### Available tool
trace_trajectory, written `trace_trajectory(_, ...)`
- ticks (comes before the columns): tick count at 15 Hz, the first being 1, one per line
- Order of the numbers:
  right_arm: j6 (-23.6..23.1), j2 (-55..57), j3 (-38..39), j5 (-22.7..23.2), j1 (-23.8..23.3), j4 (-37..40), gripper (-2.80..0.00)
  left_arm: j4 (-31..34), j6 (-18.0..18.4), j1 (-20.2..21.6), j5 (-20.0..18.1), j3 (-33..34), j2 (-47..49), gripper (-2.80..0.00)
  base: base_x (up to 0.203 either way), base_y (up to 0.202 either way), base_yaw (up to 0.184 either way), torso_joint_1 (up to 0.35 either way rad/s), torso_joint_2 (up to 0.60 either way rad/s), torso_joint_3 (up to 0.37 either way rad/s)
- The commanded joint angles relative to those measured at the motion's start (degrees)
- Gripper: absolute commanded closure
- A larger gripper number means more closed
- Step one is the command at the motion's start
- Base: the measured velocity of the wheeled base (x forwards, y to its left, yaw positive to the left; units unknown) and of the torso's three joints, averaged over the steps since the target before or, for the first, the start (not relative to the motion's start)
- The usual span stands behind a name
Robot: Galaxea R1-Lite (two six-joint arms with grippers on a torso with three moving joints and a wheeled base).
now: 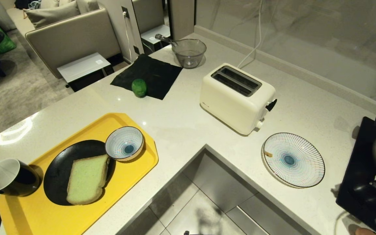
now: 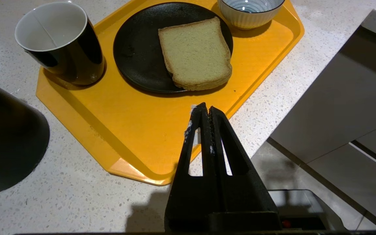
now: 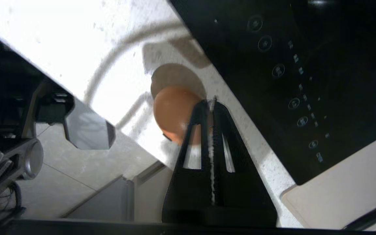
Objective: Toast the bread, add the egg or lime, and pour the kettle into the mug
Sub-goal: Put the egg in the bowl
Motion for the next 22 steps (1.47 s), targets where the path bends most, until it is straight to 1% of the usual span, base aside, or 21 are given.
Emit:
trace_trajectory(1,-1.5,-4.0,2.6,0.0,0.0,0.1,-2.80,0.0,0.0,0.0,0.0,0.0,0.0,0.00,0.000,0.000,0.000,0.000,0.00,0.000)
trace_trajectory(5,-1.7,-5.0,7.8,0.5,-0.6,-0.3,-2.80,0.0,0.0,0.0,0.0,0.0,0.0,0.00,0.000,0.000,0.000,0.000,0.00,0.000)
trace_trajectory(7,-1.7,-4.9,9.4,2.1,-1.2,-0.5,-2.80,0.0,0.0,0.0,0.0,0.0,0.0,0.00,0.000,0.000,0.000,0.000,0.00,0.000)
trace_trajectory(9,-3.3,-4.5,9.6,4.2,-1.5,-0.6,-2.80,0.0,0.0,0.0,0.0,0.0,0.0,0.00,0.000,0.000,0.000,0.000,0.00,0.000)
trace_trajectory(11,-5.4,-2.4,10.0,4.4,-2.6,-2.7,-2.80,0.0,0.0,0.0,0.0,0.0,0.0,0.00,0.000,0.000,0.000,0.000,0.00,0.000)
trace_trajectory(14,-9.3,2.8,10.2,4.4,-6.1,-7.6,-2.80,0.0,0.0,0.0,0.0,0.0,0.0,0.00,0.000,0.000,0.000,0.000,0.00,0.000)
trace_trajectory(18,-9.8,7.9,9.9,4.6,-7.2,-12.0,-2.80,0.0,0.0,0.0,0.0,0.0,0.0,0.00,0.000,0.000,0.000,0.000,0.00,0.000)
trace_trajectory(22,-9.9,10.0,9.9,5.1,-7.2,-12.5,-2.80,0.0,0.0,0.0,0.0,0.0,0.0,0.00,0.000,0.000,0.000,0.000,0.00,0.000)
